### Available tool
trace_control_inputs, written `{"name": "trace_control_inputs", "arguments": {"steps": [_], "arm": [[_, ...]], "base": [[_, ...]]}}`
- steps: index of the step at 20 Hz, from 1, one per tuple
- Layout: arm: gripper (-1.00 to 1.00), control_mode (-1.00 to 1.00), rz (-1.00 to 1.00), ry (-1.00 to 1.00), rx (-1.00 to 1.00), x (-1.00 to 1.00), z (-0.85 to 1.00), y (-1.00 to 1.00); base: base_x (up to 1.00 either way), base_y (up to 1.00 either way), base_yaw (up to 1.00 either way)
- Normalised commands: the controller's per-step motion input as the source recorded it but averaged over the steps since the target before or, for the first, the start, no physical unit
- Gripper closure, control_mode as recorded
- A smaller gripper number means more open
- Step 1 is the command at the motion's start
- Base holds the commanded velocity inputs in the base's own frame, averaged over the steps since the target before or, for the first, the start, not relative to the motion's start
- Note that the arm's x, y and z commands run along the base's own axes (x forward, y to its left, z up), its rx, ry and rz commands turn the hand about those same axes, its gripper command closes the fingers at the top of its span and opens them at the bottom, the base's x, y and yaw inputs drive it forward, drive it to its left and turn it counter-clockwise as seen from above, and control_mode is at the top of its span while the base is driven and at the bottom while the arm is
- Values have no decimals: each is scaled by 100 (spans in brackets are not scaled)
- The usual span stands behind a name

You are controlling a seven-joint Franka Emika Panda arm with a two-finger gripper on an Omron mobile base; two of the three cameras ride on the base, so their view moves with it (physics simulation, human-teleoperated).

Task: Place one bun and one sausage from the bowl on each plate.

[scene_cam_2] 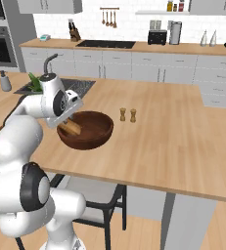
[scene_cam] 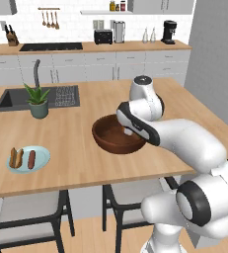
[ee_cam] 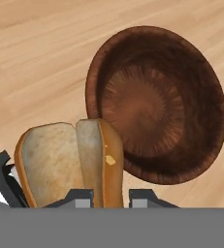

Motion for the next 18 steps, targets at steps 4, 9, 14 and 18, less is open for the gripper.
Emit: {"name": "trace_control_inputs", "arguments": {"steps": [4,9,14,18], "arm": [[100,100,0,-2,0,-11,0,8],[100,100,0,0,0,0,0,0],[100,100,0,0,0,0,0,0],[100,100,0,0,0,0,0,0]], "base": [[-19,44,0],[-71,100,-6],[-19,100,-15],[0,100,-17]]}}
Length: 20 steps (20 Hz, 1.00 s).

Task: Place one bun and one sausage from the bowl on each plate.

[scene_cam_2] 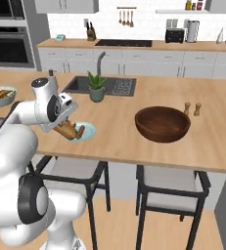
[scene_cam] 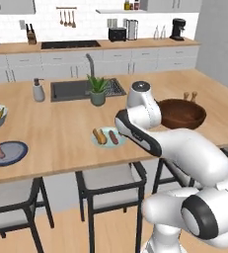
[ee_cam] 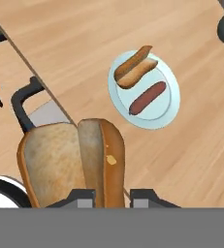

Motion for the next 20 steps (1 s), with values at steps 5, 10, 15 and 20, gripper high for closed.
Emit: {"name": "trace_control_inputs", "arguments": {"steps": [5,10,15,20], "arm": [[100,100,0,0,0,0,0,0],[100,100,0,0,0,0,0,0],[100,100,0,0,0,0,0,0],[100,100,0,0,0,0,0,0]], "base": [[0,100,-12],[5,100,-8],[23,100,-3],[47,79,0]]}}
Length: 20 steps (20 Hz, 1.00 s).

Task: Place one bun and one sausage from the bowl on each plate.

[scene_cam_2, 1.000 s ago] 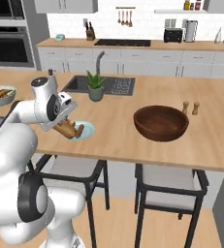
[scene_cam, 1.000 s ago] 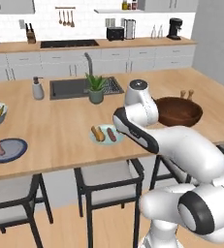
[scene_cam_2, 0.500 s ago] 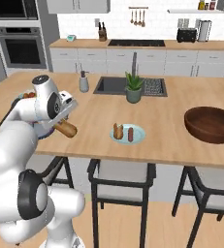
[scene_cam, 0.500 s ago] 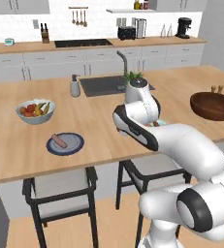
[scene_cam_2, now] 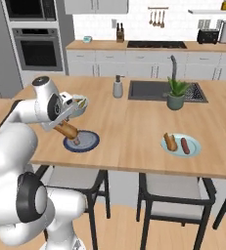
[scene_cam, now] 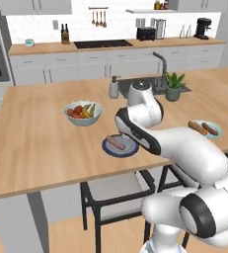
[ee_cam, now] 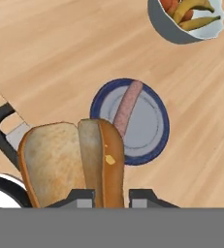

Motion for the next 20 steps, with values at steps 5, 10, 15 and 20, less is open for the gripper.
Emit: {"name": "trace_control_inputs", "arguments": {"steps": [5,10,15,20], "arm": [[100,100,0,0,0,0,0,0],[100,-100,0,0,0,11,0,-3],[100,-100,-5,13,0,49,0,-12],[100,-100,-23,22,10,84,-6,-71]], "base": [[54,41,0],[10,0,0],[0,0,0],[0,0,0]]}}
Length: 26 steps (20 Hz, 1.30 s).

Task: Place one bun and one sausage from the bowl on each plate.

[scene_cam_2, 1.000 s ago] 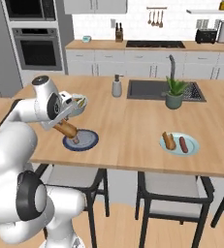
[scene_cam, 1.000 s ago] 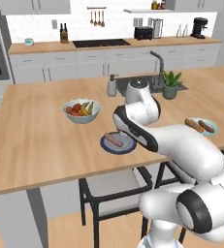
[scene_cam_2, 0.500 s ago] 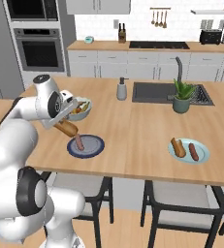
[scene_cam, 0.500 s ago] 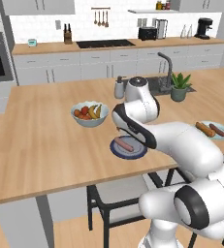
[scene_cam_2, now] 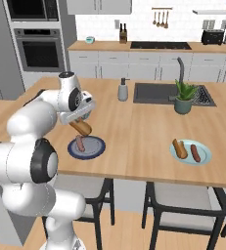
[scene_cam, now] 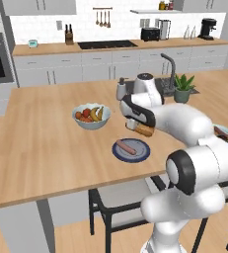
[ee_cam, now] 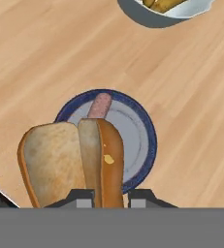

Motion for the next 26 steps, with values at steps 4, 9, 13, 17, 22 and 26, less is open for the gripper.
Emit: {"name": "trace_control_inputs", "arguments": {"steps": [4,9,13,17,22,26], "arm": [[100,-100,-56,14,4,52,-49,-40],[100,-100,-50,6,11,1,-53,12],[100,-100,-21,14,11,5,-32,3],[100,-100,1,3,4,60,-14,-21],[100,-100,15,12,0,17,-39,-25],[100,-100,6,1,0,0,-42,11]], "base": [[0,0,0],[0,0,0],[0,0,0],[0,0,0],[0,0,0],[0,0,0]]}}
